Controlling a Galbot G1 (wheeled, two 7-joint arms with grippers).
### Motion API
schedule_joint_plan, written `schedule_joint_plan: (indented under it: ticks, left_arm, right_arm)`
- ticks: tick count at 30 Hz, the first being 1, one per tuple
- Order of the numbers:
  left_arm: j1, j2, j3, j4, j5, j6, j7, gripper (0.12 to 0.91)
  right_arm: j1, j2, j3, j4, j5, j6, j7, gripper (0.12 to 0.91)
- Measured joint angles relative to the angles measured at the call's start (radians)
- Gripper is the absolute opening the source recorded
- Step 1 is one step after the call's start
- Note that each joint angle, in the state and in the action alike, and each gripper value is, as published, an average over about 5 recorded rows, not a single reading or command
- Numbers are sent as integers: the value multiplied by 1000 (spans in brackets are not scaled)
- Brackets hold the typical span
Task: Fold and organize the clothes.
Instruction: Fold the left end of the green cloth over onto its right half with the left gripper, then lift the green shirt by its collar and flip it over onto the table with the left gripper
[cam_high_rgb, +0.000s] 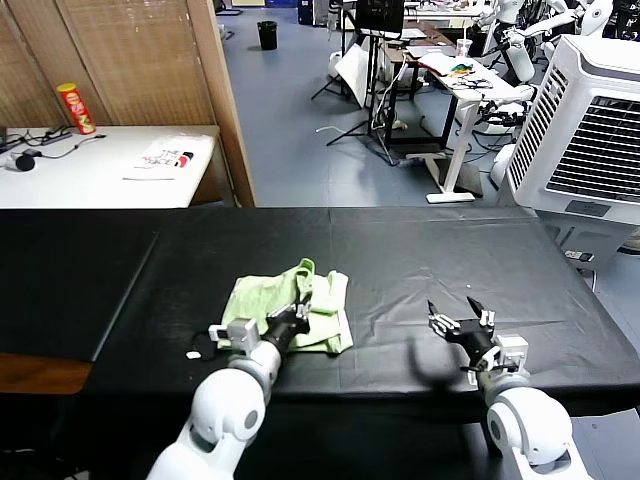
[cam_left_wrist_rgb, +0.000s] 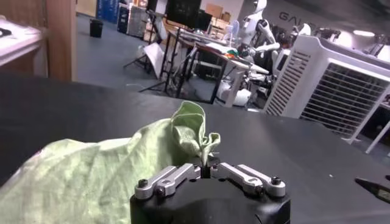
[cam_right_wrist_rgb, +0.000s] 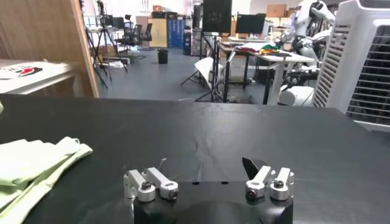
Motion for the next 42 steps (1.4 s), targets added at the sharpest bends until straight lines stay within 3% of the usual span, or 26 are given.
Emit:
schedule_joint_plan:
  ticks: [6, 9, 19, 22, 30, 36, 42]
  left_arm:
    - [4, -30, 12, 28, 43, -20, 29, 161]
    - [4, -45, 16, 44, 48, -40, 50, 206]
    - [24, -71, -18, 2, -84, -48, 101, 721]
    - [41, -35, -57, -31, -58, -79, 107, 786]
    - [131, 103, -218, -100, 13, -120, 104, 798]
    - [215, 106, -299, -102, 93, -155, 120, 798]
    - [235, 86, -324, -78, 91, -168, 125, 798]
  right_arm:
    - [12, 2, -21, -9, -4, 1, -4, 798]
    - [22, 1, -37, -14, -3, 3, -14, 798]
    - [110, -10, -137, -67, 37, 16, -57, 798]
    - [161, -1, -195, -98, 33, 24, -70, 798]
    - [355, 69, -387, -258, -70, 58, -74, 798]
    - [427, 127, -478, -391, -224, 43, -77, 798]
    - [432, 156, -493, -450, -387, 43, -28, 798]
